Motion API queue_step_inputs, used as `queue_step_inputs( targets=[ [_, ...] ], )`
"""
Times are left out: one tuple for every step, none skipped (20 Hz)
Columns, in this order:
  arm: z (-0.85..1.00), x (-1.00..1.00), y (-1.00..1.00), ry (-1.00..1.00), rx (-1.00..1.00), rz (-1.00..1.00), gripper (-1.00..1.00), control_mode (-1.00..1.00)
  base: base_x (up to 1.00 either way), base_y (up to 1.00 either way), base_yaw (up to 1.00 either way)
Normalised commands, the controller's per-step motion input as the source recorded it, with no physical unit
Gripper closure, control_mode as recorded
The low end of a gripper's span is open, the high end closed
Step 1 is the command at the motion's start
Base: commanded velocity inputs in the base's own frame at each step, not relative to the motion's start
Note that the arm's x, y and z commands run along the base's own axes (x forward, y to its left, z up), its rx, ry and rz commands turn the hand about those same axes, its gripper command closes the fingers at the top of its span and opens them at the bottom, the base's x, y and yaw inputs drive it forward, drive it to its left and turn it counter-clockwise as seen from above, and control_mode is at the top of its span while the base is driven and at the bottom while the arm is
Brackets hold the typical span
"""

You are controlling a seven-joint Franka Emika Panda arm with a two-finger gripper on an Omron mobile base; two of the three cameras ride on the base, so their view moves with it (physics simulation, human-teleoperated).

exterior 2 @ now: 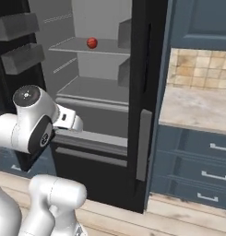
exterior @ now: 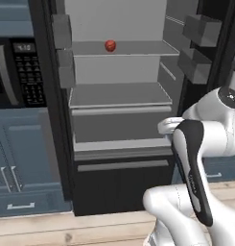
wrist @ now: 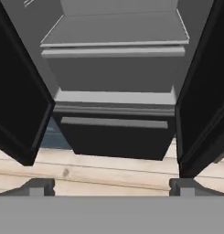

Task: Grab the onion and lemon wedge from the fridge, place them in the blender, close the lid, and turn on the blender to create a marinade.

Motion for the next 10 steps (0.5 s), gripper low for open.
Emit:
queue_step_inputs(
  targets=[
    [0.0,0.0,0.0,0.0,0.0,0.0,-1.0,1.0,0.6,0.0,-0.06],
    [0.0,0.0,0.0,0.0,0.0,0.0,-1.0,1.0,0.62,0.0,-0.05],
    [0.0,0.0,0.0,0.0,0.0,0.0,-1.0,1.0,0.66,0.0,-0.05],
    [0.0,0.0,0.0,0.0,0.0,0.0,-1.0,1.0,0.69,0.0,-0.05],
    [0.0,0.0,0.0,0.0,0.0,0.0,-1.0,1.0,0.69,0.03,-0.05],
    [0.0,0.0,0.0,0.0,0.0,0.0,-1.0,1.0,0.7,0.13,-0.05],
    [0.0,0.0,0.0,0.0,0.0,0.0,-1.0,1.0,0.7,0.24,-0.06],
    [0.0,0.0,0.0,0.0,0.0,0.0,-1.0,1.0,0.69,0.31,-0.06],
    [0.0,0.0,0.0,0.0,0.0,0.0,-1.0,1.0,0.69,0.34,-0.07],
    [0.0,0.0,0.0,0.0,0.0,0.0,-1.0,1.0,0.69,0.36,-0.07]
  ],
)
